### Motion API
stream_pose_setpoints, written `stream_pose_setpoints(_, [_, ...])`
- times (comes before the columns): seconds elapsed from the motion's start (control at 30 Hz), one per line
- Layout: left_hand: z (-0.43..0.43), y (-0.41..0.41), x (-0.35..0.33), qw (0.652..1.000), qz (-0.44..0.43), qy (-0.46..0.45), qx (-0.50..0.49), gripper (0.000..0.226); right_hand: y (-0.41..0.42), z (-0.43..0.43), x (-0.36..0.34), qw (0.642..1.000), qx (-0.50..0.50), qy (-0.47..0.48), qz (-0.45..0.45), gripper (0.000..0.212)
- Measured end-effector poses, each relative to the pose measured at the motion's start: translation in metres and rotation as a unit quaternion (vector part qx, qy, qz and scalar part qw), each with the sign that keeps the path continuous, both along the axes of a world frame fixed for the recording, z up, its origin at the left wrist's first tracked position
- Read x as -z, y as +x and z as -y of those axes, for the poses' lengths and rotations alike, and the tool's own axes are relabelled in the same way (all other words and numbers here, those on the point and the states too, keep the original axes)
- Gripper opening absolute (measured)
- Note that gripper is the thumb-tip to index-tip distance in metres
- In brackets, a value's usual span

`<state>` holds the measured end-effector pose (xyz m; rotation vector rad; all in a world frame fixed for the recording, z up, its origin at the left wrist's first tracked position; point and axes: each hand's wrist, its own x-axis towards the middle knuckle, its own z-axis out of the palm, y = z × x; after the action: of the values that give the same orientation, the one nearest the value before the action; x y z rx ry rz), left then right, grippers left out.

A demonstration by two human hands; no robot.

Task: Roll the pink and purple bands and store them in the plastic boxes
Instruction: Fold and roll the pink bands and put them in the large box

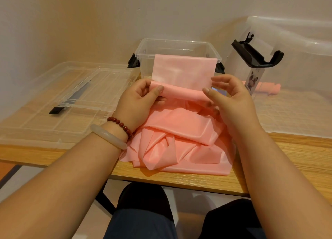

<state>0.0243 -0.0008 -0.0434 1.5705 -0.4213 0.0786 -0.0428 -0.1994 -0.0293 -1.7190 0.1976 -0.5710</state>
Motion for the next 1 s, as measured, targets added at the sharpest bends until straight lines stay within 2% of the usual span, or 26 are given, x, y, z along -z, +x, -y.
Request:
stream_pose_setpoints(0.13, [0.0014, -0.0024, -0.0029, 0.999, -0.021, -0.033, 0.011, 0.008, -0.0042, -0.0029, -0.0009, 0.999, -0.037, -0.020, -0.029, 0.027])
stream_pose_setpoints(0.3, [0.0009, -0.0044, -0.0052, 0.998, -0.033, -0.049, 0.036, 0.008, -0.0043, -0.0050, -0.0040, 0.999, -0.035, -0.027, -0.026, 0.011])
stream_pose_setpoints(0.4, [0.0000, -0.0043, -0.0053, 0.999, -0.016, -0.033, 0.039, 0.016, -0.0036, -0.0034, -0.0029, 0.999, -0.024, -0.032, -0.017, 0.008])
stream_pose_setpoints(0.57, [-0.0036, -0.0013, -0.0009, 0.999, 0.023, 0.035, 0.008, 0.019, -0.0031, -0.0055, -0.0028, 0.999, -0.024, -0.017, -0.020, 0.016])
stream_pose_setpoints(0.7, [0.0007, -0.0049, -0.0037, 0.999, -0.019, -0.012, 0.023, 0.010, -0.0023, -0.0069, -0.0032, 0.998, -0.043, 0.034, -0.037, 0.021])
stream_pose_setpoints(0.73, [0.0015, -0.0047, -0.0036, 0.999, -0.024, -0.012, 0.023, 0.007, -0.0029, -0.0059, -0.0029, 0.997, -0.051, 0.034, -0.040, 0.018])
stream_pose_setpoints(0.83, [0.0001, -0.0022, -0.0032, 0.999, -0.033, 0.007, 0.014, 0.004, -0.0052, -0.0035, -0.0007, 0.996, -0.062, -0.021, -0.057, 0.030])
stream_pose_setpoints(1.0, [-0.0004, -0.0027, -0.0019, 0.999, -0.021, 0.028, 0.017, 0.015, -0.0054, -0.0052, -0.0031, 0.999, -0.025, -0.024, -0.031, 0.008])
